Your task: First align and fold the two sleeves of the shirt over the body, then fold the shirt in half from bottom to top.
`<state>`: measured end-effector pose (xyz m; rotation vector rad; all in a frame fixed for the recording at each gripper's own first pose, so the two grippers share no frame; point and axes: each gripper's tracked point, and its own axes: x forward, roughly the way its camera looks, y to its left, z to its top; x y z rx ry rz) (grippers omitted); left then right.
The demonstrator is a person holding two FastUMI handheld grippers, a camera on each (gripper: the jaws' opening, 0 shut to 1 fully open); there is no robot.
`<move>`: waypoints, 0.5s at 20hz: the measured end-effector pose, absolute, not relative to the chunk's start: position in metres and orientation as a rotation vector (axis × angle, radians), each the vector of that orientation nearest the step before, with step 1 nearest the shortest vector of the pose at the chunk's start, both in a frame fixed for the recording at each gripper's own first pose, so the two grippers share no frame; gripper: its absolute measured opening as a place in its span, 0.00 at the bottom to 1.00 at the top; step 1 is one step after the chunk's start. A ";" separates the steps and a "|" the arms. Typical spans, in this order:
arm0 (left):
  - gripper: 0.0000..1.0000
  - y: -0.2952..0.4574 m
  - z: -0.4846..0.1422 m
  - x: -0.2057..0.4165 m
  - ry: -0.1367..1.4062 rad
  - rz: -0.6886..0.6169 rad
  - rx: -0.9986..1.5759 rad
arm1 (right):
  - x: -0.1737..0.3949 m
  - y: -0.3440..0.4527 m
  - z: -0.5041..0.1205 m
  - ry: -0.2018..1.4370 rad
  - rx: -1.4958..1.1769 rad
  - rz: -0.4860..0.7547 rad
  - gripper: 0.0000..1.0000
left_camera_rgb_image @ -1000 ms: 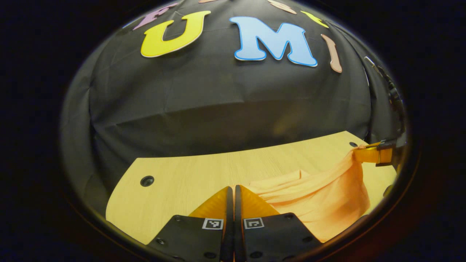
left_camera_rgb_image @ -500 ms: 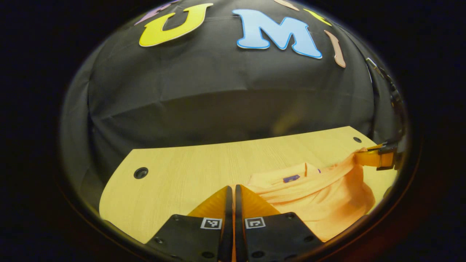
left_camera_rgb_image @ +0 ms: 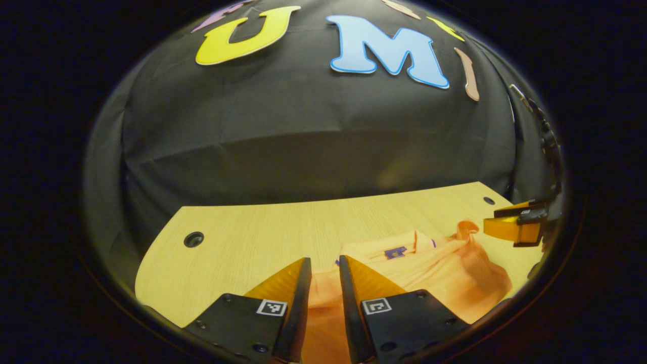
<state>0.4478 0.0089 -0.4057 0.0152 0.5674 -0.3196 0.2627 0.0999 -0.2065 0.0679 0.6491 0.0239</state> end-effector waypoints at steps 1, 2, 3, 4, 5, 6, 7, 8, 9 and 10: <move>0.51 0.010 -0.398 0.445 0.562 -0.316 0.009 | 0.261 0.100 -0.201 0.637 0.060 0.028 0.60; 0.54 0.010 -0.388 0.442 0.553 -0.315 0.002 | 0.256 0.100 -0.196 0.627 0.053 0.035 0.65; 0.58 0.009 -0.377 0.439 0.540 -0.320 -0.010 | 0.251 0.101 -0.189 0.616 0.049 0.039 0.77; 0.62 0.008 -0.363 0.434 0.522 -0.324 -0.014 | 0.246 0.102 -0.182 0.601 0.046 0.046 0.79; 0.65 0.008 -0.349 0.429 0.500 -0.323 -0.011 | 0.242 0.102 -0.174 0.586 0.043 0.050 0.86; 0.65 0.007 -0.336 0.424 0.476 -0.323 -0.004 | 0.236 0.100 -0.167 0.570 0.040 0.054 0.87; 0.70 0.008 -0.323 0.417 0.456 -0.319 0.004 | 0.230 0.098 -0.159 0.555 0.039 0.058 0.87; 0.72 0.006 -0.313 0.410 0.442 -0.323 0.010 | 0.223 0.097 -0.152 0.541 0.041 0.063 0.87; 0.75 0.005 -0.303 0.402 0.432 -0.323 0.017 | 0.216 0.096 -0.143 0.526 0.045 0.068 0.87; 0.77 0.005 -0.293 0.391 0.420 -0.322 0.023 | 0.208 0.093 -0.133 0.509 0.051 0.072 0.86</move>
